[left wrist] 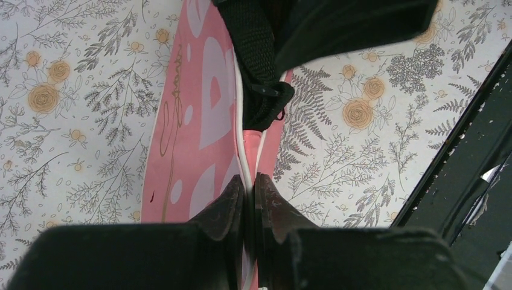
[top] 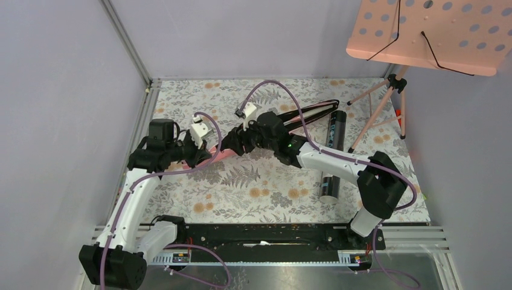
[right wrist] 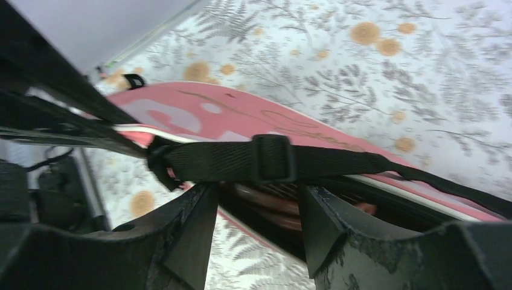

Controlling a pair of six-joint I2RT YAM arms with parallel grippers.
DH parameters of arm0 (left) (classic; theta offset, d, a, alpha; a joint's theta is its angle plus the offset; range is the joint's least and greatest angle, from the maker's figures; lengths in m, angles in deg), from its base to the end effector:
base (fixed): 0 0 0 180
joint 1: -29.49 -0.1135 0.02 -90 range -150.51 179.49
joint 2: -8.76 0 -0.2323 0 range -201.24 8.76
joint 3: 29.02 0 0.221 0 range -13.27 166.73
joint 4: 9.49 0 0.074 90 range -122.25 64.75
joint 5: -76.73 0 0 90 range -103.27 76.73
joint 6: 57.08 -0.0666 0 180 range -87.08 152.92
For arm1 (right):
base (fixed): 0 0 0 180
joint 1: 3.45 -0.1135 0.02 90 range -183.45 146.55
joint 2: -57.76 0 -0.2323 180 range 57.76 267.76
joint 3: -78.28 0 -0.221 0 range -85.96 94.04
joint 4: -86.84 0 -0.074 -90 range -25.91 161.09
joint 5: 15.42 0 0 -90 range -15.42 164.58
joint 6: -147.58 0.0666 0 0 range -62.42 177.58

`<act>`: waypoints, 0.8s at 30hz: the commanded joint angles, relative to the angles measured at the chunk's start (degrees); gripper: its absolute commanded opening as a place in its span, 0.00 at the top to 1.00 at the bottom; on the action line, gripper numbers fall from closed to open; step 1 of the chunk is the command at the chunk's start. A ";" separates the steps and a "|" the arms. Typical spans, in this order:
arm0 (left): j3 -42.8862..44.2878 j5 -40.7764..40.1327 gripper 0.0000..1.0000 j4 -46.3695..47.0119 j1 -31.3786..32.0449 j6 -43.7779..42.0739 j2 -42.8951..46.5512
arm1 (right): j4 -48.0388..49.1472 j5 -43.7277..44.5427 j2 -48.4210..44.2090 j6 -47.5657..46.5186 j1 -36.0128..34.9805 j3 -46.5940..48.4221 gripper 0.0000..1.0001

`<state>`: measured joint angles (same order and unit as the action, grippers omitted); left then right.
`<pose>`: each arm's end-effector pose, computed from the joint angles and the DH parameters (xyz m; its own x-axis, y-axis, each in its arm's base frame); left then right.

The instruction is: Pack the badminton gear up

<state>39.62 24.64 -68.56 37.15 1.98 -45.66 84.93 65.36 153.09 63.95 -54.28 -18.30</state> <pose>0.1816 -0.0657 0.2675 -0.3235 0.4528 -0.8309 0.8198 0.5725 -0.0072 0.2403 0.3118 0.2658 -0.2458 -0.1283 -0.9608 -0.8415 0.5203 0.1458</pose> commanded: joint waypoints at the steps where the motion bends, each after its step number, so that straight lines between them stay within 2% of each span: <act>1: 2.13 6.36 1.00 6.07 0.90 1.49 -0.05 | 7.70 -9.86 0.31 8.45 -1.11 0.64 0.42; 6: 1.05 4.20 1.00 8.73 1.12 3.64 0.07 | 8.19 -12.68 -0.31 10.46 -1.39 -0.11 0.41; 13: 0.00 2.97 1.00 10.16 2.21 4.44 0.69 | 5.40 -7.44 0.32 7.93 -2.78 1.59 0.40; 19: 0.21 2.09 1.00 10.35 3.56 5.78 0.82 | 5.28 6.69 1.70 6.19 -5.59 3.83 0.40; 24: -0.41 -0.78 1.00 10.35 4.38 4.95 1.83 | 1.95 20.47 2.43 5.18 -6.51 5.49 0.48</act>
<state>39.07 21.24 -63.40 40.10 6.90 -45.85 86.70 71.42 155.08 70.86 -59.85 -15.74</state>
